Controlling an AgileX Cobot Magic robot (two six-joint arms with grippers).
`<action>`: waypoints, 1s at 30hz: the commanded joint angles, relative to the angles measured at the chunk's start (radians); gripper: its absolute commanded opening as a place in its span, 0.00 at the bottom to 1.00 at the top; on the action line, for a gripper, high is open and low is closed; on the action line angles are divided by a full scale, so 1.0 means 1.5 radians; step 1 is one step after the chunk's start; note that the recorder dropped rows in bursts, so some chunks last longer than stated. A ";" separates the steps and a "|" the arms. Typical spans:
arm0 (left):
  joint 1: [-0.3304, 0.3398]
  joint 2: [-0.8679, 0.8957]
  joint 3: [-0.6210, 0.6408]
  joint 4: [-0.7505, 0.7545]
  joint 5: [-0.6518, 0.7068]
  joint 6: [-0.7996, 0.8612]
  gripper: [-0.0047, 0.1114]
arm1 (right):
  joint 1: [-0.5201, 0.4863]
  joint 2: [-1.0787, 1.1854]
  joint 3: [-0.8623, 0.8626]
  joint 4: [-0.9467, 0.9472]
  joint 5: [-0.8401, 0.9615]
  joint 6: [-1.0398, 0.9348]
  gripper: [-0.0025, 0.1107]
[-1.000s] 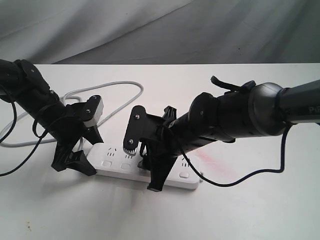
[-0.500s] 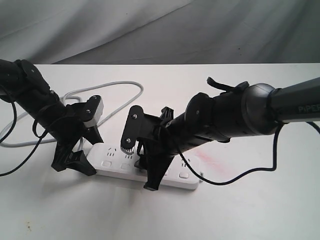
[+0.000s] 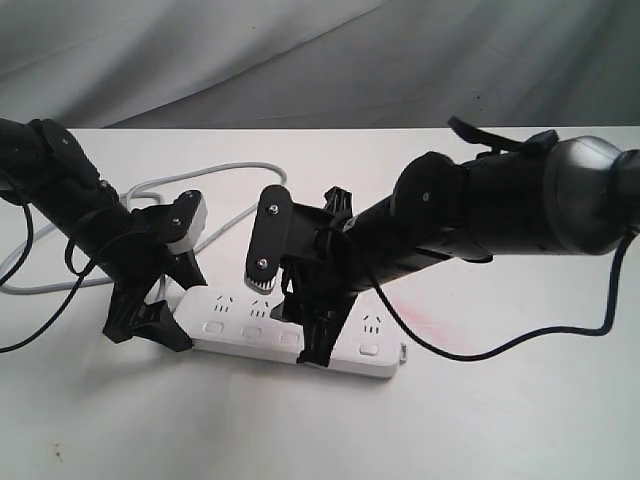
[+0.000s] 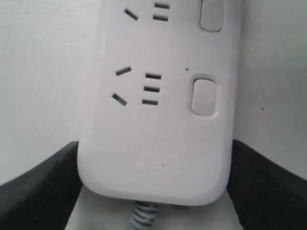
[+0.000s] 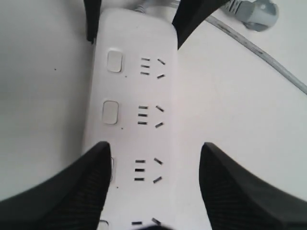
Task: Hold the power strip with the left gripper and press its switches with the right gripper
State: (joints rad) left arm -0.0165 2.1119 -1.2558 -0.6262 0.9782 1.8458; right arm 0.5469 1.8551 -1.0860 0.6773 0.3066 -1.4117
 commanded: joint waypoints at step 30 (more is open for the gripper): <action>-0.004 -0.001 -0.002 0.001 0.011 -0.008 0.50 | -0.045 0.002 0.076 0.004 -0.020 0.002 0.48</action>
State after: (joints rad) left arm -0.0165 2.1119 -1.2558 -0.6262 0.9782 1.8458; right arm 0.4865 1.8468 -0.9757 0.6790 0.2829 -1.4117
